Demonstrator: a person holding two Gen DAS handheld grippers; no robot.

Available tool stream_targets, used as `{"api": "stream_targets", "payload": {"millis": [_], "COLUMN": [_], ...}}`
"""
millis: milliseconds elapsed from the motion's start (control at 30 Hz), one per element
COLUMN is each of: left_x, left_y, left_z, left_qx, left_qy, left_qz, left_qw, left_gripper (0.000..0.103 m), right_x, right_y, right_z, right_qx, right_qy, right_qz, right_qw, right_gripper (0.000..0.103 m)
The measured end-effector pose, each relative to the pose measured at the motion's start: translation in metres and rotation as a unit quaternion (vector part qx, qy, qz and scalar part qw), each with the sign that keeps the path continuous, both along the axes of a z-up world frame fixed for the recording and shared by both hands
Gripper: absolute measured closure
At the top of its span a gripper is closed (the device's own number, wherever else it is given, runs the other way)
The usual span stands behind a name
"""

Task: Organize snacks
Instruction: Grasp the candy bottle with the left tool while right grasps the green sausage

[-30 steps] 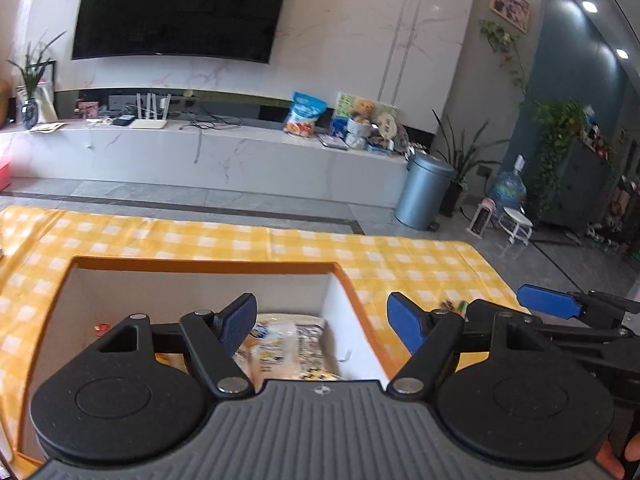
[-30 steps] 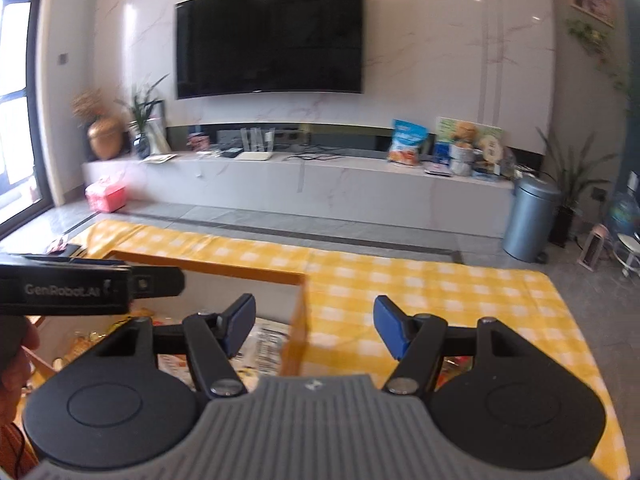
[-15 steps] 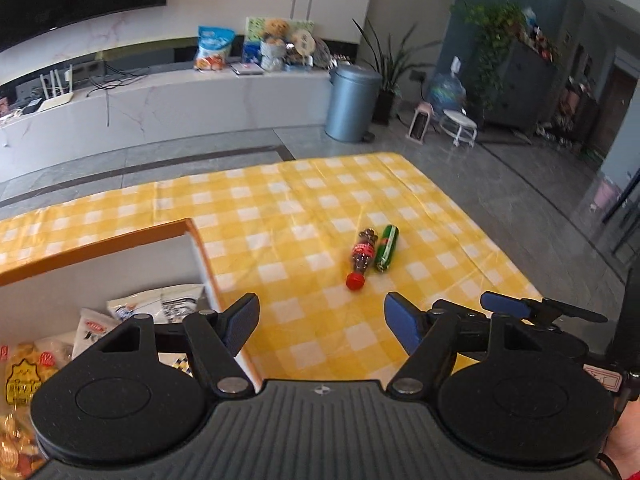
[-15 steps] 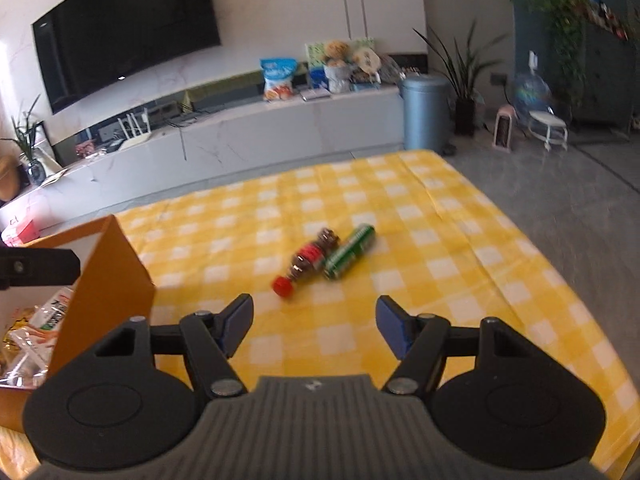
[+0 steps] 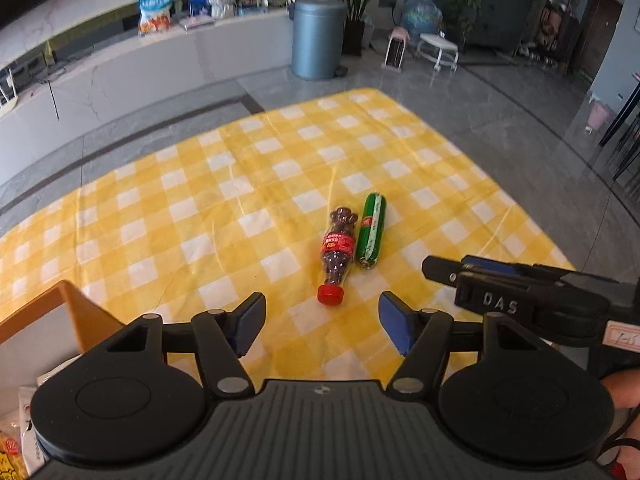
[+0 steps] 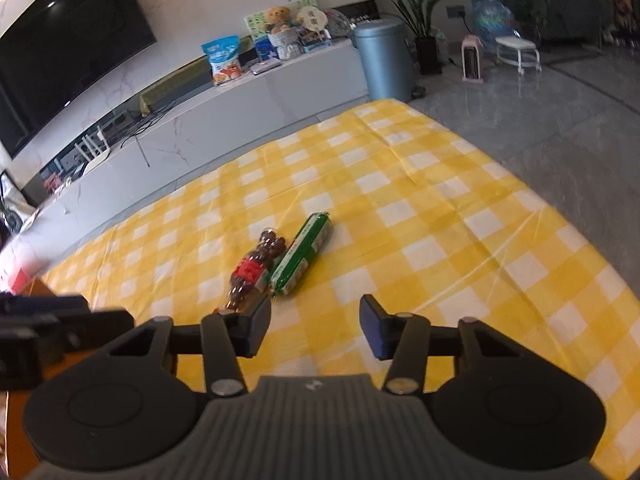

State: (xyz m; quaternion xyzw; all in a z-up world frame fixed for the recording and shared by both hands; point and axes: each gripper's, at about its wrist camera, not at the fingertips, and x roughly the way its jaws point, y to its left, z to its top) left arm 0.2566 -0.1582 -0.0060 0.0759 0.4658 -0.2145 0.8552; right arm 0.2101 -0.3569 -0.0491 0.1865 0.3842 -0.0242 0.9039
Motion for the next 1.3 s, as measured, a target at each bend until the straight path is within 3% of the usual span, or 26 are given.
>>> {"api": "stream_targets", "payload": {"millis": [100,233,433,567,733,1300], "left_x": [0.017,0.028,0.046,0.056,0.066,0.077], "left_y": [-0.007,-0.023,-0.034,-0.041,-0.047,-0.049], "left_z": [-0.010,-0.019,-0.033,-0.040,-0.049,-0.067], "left_qx": [0.012,0.044,0.036,0.047,0.051,0.082], "left_qy": [0.022,0.016,0.027,0.019,0.029,0.028], "left_qz": [-0.004,-0.033,-0.045,-0.057,-0.063,-0.047], "left_qw": [0.9997,0.9984,0.9980,0.9971,0.9963,0.9951], "left_gripper": [0.028,0.031,0.037,0.037,0.037,0.040], "right_x": [0.019,0.039,0.065,0.079,0.093,0.112], "right_y": [-0.007,-0.011,-0.015,-0.014,-0.019,0.008], "right_z": [-0.006,-0.012,-0.022,-0.026,-0.037,-0.037], "right_qx": [0.022,0.050,0.094,0.082,0.105,0.007], "right_qy": [0.013,0.021,0.044,0.055,0.076,0.068], "right_qz": [-0.007,-0.008,-0.015,-0.019,-0.027,0.044], "right_qw": [1.000,0.999,0.994,0.995,0.991,0.997], "right_gripper": [0.062,0.062,0.064,0.064,0.064,0.061]}}
